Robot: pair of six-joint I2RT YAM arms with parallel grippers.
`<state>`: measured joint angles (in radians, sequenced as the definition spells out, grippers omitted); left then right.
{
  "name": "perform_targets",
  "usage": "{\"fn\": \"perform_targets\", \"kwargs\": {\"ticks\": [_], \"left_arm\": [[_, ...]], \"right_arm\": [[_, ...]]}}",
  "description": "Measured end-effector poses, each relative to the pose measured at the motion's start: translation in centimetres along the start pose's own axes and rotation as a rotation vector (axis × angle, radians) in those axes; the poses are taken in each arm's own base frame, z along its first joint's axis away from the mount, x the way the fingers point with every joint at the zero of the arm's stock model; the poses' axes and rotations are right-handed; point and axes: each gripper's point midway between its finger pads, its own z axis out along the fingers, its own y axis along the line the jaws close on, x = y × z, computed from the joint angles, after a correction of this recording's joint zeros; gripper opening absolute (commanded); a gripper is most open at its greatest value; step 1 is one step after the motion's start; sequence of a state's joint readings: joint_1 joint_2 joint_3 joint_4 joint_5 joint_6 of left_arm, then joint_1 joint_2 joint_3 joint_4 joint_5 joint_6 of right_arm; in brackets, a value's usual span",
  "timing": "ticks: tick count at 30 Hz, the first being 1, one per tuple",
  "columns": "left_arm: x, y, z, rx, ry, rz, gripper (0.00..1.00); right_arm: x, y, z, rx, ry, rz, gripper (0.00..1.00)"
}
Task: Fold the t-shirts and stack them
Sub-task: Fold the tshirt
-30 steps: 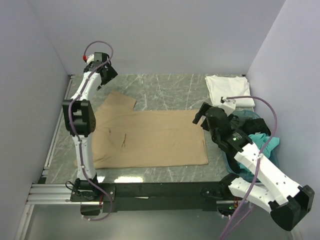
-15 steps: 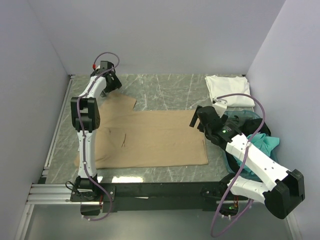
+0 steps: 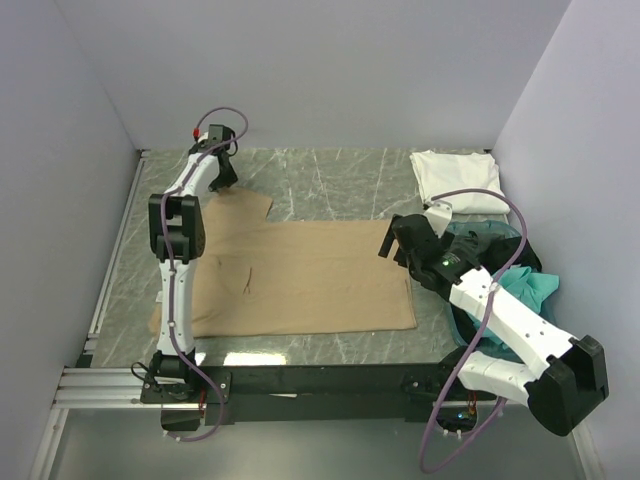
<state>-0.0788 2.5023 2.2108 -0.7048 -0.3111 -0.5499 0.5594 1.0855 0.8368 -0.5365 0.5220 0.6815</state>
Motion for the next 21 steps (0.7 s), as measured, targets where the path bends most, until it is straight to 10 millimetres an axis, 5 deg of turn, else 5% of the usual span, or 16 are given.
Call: {"fn": "perform_targets", "kwargs": {"ticks": [6, 11, 21], "left_arm": [[0.3, -1.0, -0.4, -0.001, -0.015, 0.068, 0.31], [0.4, -1.9, -0.6, 0.0, -0.033, 0.104, 0.01], [0.6, -1.8, -0.5, -0.01, -0.034, 0.124, 0.0]], "right_arm": [[0.5, -0.1, 0.2, -0.001, 0.016, -0.004, 0.99], [0.8, -0.1, 0.4, 0.005, 0.026, -0.011, 0.99], [1.9, -0.2, 2.8, 0.062, 0.093, -0.053, 0.97]]}}
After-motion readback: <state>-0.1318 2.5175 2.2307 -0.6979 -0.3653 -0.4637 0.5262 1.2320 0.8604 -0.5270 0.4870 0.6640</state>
